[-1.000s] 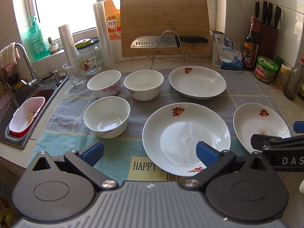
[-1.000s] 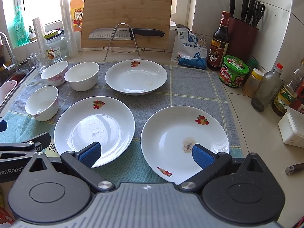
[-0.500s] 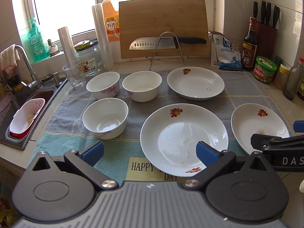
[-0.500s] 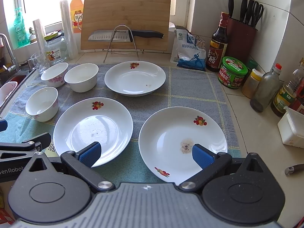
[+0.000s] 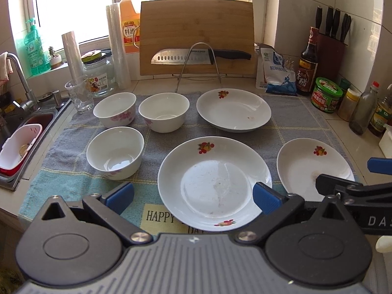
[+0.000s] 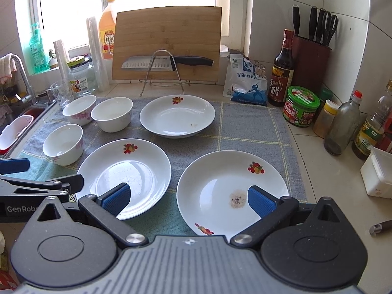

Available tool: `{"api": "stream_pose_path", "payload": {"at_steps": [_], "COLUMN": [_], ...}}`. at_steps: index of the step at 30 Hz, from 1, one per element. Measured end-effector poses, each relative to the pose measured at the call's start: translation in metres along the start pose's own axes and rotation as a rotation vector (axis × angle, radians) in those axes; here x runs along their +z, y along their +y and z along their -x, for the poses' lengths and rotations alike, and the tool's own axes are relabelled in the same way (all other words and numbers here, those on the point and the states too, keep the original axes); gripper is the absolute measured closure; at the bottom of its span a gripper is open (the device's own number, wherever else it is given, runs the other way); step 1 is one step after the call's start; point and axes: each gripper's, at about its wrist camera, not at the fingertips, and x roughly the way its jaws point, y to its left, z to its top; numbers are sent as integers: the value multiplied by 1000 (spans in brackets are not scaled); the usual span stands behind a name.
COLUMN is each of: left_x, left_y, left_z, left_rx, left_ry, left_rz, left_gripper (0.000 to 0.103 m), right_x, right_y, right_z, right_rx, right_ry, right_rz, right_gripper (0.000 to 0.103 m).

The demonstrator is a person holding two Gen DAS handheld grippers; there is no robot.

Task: Organize plates and bowls
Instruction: 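Move the left gripper to the brown-stained white plate and grasp its rim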

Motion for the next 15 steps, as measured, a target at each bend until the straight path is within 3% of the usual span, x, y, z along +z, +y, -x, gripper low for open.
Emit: {"api": "stream_pose_path", "payload": {"at_steps": [8,12,15], "left_x": [7,14,22], "left_y": [-24,-42,-55], "left_z": [-7,-12,-18], "left_rx": [-45,-38,-68], "left_ry": [-33,-78,-104], "left_rz": [-34,-103,-174], "left_gripper": [1,1,1], "right_x": [-22,-45,-64], "right_y": [-41,-64,-79], "right_z": [10,-1,-13], "right_rx": [14,-21,-1], "right_ry": [-90,-74,-35], "right_rz": [17,9,-19], "right_gripper": [0,0,0]}}
